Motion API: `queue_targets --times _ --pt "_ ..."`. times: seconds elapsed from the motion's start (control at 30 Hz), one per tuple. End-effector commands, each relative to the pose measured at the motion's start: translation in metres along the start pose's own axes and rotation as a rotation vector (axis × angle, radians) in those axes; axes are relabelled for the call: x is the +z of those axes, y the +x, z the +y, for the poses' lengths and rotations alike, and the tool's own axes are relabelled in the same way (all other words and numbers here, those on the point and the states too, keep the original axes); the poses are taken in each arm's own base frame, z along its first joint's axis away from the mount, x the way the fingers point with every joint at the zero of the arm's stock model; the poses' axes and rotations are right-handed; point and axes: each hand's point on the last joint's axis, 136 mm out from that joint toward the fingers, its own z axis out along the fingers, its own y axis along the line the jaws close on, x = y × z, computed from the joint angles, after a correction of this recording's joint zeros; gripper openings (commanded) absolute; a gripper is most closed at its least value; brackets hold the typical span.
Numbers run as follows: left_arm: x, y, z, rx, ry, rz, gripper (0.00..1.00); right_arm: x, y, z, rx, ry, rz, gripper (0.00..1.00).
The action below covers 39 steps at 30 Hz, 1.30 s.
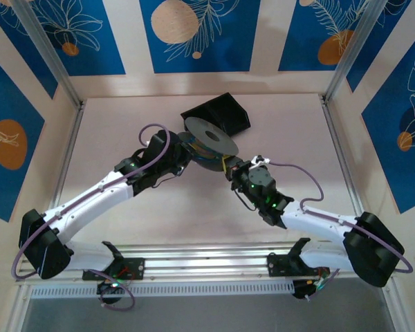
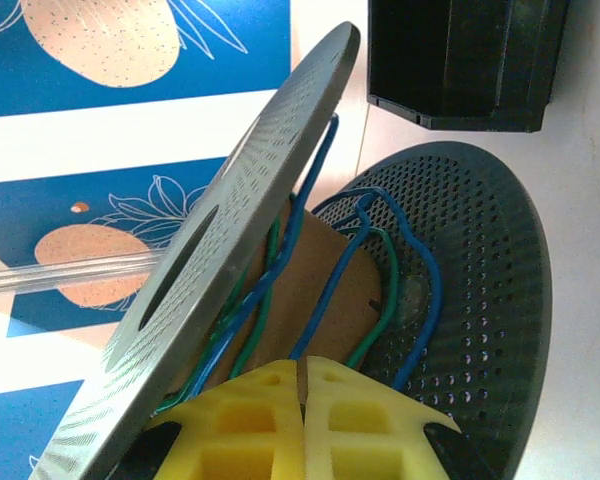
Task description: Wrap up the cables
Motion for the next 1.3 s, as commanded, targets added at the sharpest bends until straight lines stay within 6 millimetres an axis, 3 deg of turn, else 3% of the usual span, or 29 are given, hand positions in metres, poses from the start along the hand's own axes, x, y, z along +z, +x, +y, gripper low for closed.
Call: queue_targets --times 0.0,0.4,0.53,0.73,1.27 --pt "-0.048 0.02 -0.089 0.005 0.311 0.124 0.0 -0.004 -0.013 -0.026 -0.052 0.117 -0.059 0.0" --pt "-0.047 0.014 -0.081 0.014 0.275 0.086 0.0 -0.011 -0.006 0.004 -0.142 0.092 -0.031 0.18" --pt "-0.049 0.01 -0.079 0.02 0.268 0.067 0.0 -0.015 -0.003 0.013 -0.169 0.077 -0.027 0.19" --pt "-0.051 0.003 -0.077 0.032 0.25 0.025 0.0 -0.024 0.007 0.037 -0.269 0.044 -0.011 0.27" --pt "-0.054 -0.003 -0.085 0.094 0.232 -0.009 0.0 -0.04 0.073 0.117 -0.717 -0.149 0.166 0.49"
